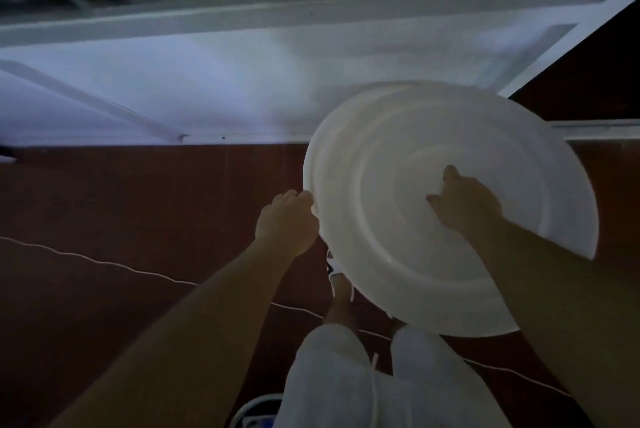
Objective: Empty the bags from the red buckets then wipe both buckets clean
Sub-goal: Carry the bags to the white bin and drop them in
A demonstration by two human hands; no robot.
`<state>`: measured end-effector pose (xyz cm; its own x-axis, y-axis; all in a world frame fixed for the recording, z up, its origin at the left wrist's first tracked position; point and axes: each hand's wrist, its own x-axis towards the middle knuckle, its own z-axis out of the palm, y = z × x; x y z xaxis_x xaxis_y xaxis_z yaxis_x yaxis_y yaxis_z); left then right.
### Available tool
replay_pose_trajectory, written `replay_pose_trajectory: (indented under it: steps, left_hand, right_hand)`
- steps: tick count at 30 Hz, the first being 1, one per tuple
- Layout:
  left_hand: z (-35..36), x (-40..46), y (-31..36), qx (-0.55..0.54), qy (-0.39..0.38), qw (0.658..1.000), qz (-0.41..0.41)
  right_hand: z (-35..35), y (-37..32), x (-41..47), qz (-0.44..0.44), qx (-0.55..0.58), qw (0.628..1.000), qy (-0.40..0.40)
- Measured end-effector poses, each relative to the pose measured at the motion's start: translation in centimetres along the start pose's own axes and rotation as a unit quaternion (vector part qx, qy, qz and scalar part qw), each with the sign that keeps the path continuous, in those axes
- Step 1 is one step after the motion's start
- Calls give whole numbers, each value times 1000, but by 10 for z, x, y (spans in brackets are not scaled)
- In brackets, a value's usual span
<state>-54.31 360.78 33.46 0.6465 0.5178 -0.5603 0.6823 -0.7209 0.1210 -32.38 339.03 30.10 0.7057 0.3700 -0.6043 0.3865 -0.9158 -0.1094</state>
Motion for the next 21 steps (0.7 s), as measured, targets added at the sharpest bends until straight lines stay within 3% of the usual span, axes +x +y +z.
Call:
replay_pose_trajectory:
  steps: [12, 21]
  left_hand:
    - [64, 102, -20, -30, -15, 999, 8]
    - [109, 131, -28, -45, -10, 999, 29]
  right_hand:
    - [89, -38, 112, 28, 28, 999, -7]
    - [146, -48, 157, 50, 47, 996, 62]
